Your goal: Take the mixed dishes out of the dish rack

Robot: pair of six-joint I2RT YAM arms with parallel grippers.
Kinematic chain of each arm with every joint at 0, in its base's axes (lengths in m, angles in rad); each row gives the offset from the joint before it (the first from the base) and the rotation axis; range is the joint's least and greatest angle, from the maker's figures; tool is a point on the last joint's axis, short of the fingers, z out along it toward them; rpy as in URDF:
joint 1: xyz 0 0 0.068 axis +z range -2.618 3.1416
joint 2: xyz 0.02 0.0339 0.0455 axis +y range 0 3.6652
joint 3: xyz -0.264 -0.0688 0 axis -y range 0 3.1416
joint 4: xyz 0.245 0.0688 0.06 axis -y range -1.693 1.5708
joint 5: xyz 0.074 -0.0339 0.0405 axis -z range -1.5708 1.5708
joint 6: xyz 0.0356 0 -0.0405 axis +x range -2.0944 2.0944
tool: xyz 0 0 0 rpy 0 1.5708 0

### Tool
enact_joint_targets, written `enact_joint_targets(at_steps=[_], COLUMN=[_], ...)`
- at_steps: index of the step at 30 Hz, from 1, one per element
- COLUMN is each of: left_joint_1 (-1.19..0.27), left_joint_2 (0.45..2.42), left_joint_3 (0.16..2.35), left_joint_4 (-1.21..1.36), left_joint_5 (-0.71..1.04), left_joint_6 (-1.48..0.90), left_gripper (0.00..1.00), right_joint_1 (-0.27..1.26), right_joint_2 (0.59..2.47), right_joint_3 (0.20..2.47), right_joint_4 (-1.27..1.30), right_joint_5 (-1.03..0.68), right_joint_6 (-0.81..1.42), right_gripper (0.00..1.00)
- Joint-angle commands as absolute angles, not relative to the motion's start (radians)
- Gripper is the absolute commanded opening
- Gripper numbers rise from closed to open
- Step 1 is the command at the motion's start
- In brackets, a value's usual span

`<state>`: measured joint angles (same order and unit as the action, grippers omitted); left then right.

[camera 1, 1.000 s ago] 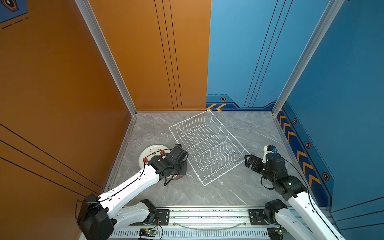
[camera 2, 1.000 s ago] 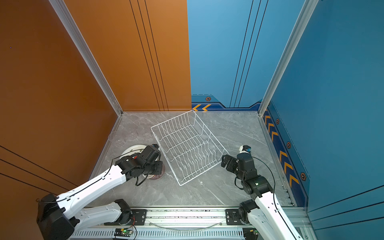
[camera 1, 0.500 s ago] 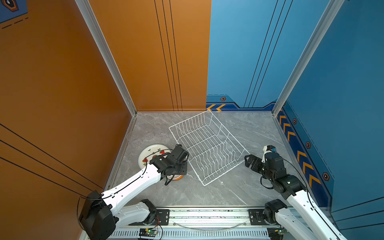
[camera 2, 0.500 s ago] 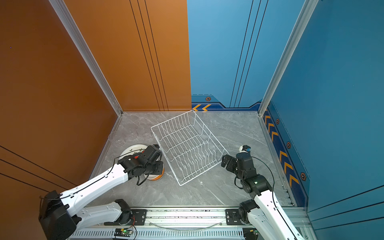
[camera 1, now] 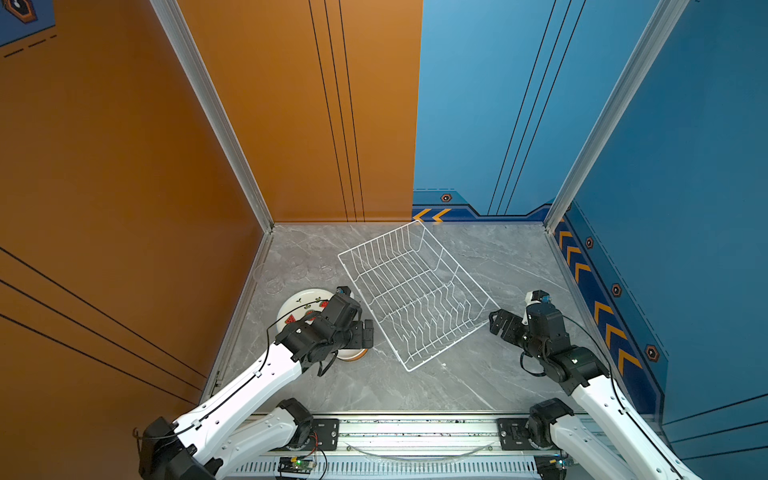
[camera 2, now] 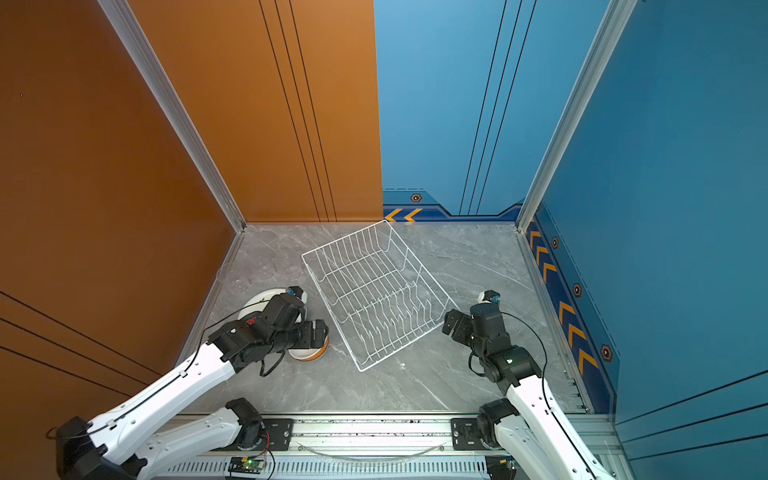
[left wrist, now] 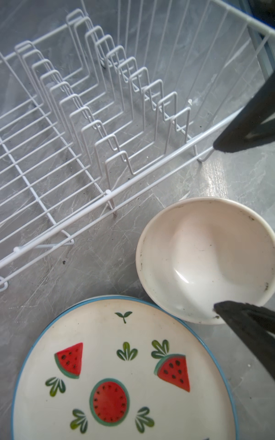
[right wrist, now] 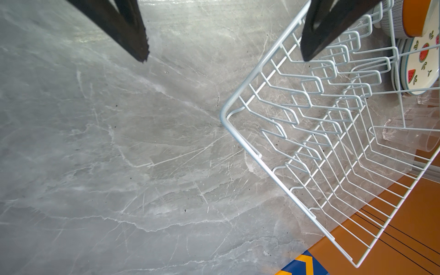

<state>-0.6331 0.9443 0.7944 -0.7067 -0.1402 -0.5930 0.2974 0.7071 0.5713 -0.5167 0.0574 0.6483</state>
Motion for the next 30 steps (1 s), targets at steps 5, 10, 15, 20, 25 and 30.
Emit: enact_joint_targets(at_steps=[5, 10, 15, 20, 25, 30], left_joint_1=[-0.569, -0.475, -0.381, -0.289, -0.217, -0.108], left_joint_2=[0.781, 0.68, 0.605, 0.621, 0.696, 0.812], left_joint_3=[0.739, 0.657, 0.502, 0.379, 0.276, 0.225], left_joint_4=[-0.676, -0.537, -0.314, -0.062, 0.22, 0.4], left_joint_5=[-0.401, -0.533, -0.653, -0.673, -0.656, -0.557], left_joint_6=[-0.571, -0.528, -0.462, -0.359, -0.219, -0.217], left_gripper=[0.98, 0.98, 0.98, 0.98, 0.98, 0.98], right_joint_1=[0.235, 0.17, 0.098, 0.038, 0.039, 0.035], right_joint_2=[0.745, 0.774, 0.727, 0.723, 0.827, 0.973], right_joint_3=[0.672, 0.62, 0.402, 0.26, 0.215, 0.187], right_joint_4=[-0.512, -0.37, -0.017, 0.246, 0.418, 0.589], right_joint_5=[0.171, 0.337, 0.437, 0.394, 0.496, 0.545], right_joint_6=[0.528, 0.432, 0.367, 0.366, 0.304, 0.285], right_gripper=[1.0, 1.0, 1.0, 1.0, 1.0, 1.0])
